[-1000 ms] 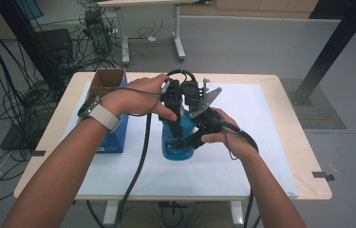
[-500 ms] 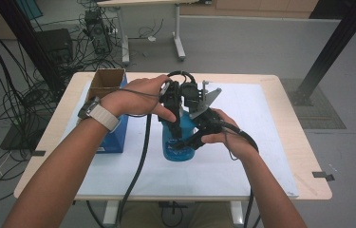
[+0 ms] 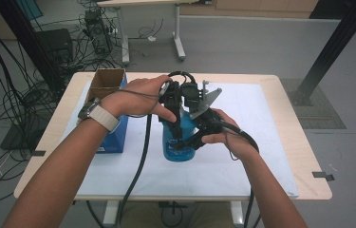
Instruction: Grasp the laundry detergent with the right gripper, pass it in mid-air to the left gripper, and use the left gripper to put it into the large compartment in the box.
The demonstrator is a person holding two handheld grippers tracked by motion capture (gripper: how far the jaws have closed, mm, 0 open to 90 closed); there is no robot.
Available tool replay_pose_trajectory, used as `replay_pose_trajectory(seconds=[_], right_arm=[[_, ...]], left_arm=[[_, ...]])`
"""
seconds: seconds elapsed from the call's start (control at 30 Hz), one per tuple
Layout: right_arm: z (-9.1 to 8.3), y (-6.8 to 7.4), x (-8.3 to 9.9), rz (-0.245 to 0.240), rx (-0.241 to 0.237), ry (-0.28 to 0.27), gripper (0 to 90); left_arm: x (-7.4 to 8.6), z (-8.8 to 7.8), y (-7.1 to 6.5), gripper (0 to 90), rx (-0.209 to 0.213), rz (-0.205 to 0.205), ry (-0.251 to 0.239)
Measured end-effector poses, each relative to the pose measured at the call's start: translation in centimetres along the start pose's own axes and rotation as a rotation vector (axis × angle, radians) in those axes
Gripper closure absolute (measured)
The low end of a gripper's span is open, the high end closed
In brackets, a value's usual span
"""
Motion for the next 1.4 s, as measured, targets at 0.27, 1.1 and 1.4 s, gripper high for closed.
replay_pose_trajectory(seconds=[0.27, 1.1, 1.4], right_arm=[[-0.07, 0.08, -0.10, -0.004, 0.002, -0.003, 43.9], [-0.11, 0.05, -0.08, -0.013, 0.011, 0.016, 43.8], [-0.19, 0.10, -0.08, -0.018, 0.018, 0.020, 43.8]], left_arm=[[-0.11, -0.07, -0.09, 37.9, 0.001, -0.010, -0.012], [-0.04, -0.05, -0.16, 37.8, -0.017, -0.003, -0.016], [-0.16, -0.10, -0.25, 37.8, -0.019, -0.001, -0.018]])
Point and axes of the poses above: each handheld gripper's, and its own axes: z roughly forward along the jaws, x roughly out of its underside, y roughly to its left, the point moved 10 cm from there along z, roughly forward along the jaws, and after that the axes turned 7 degrees about z, right-handed, at the moved point
